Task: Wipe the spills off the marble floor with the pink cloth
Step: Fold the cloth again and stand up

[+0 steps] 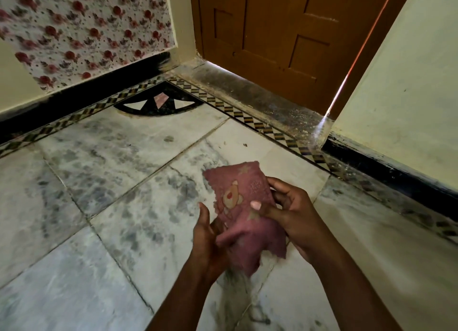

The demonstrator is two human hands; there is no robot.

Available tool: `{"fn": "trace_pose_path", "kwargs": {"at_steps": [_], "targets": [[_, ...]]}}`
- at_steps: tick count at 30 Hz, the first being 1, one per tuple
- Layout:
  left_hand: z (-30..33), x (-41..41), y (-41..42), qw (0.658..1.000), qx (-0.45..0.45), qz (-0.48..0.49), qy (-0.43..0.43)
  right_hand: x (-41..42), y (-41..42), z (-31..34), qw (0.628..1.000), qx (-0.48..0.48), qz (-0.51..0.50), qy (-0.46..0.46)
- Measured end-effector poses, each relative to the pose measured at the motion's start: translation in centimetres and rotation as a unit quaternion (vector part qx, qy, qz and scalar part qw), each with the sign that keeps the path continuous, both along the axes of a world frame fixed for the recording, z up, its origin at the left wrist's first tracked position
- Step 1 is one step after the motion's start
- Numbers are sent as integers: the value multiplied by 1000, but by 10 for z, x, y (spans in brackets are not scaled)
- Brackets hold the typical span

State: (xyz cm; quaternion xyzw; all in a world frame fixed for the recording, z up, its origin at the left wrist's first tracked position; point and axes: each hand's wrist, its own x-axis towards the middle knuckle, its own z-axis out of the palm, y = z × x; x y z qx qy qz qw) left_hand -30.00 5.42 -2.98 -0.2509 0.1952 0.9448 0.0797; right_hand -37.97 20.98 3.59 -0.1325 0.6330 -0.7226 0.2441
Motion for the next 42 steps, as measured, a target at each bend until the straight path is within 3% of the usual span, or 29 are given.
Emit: {"fn": "trace_pose_path", "kwargs": {"at_steps": [3,7,14,20,28,34,37,39,42], "targets": [[7,-2,-13,998,-35,-20,38,-2,5,-2,999,2,-30,-18],[10,-6,-25,981,-185,-31,55,-5,10,-12,994,26,-103,-21],[21,-14,-35,912,-396,-32,105,-1,13,-20,982,79,-168,-26],[30,-26,-38,838,-539,-35,81,1,15,-25,979,62,-189,40],[36,-31,-41,756,-648,-53,82,-2,10,-24,944,206,-200,163],[52,-32,-39,694,-714,-43,85,-4,11,-21,914,240,-202,259],[59,-35,-43,652,-752,-20,100,-13,12,-14,932,223,-162,236],[64,-40,-49,656,-745,-28,121,-19,8,-4,947,198,-135,212],[72,-47,-57,718,-679,-54,143,-27,-3,12,964,159,-126,171]]}}
